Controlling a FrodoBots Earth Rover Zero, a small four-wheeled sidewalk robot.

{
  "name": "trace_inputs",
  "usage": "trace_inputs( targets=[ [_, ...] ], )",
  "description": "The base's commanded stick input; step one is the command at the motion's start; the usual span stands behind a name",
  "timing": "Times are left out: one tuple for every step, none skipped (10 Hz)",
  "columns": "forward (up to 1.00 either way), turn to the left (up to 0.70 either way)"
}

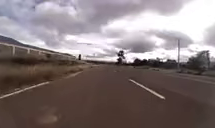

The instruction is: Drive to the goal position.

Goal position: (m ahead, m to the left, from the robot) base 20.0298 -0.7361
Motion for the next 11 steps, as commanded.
trace_inputs(
  targets=[
    [0.70, 0.01],
    [0.70, 0.01],
    [0.70, 0.01],
    [0.70, 0.01],
    [0.70, 0.01],
    [0.70, 0.01],
    [0.70, 0.01],
    [0.70, 0.01],
    [0.70, 0.01],
    [0.70, 0.01],
    [0.70, 0.01]
  ],
)
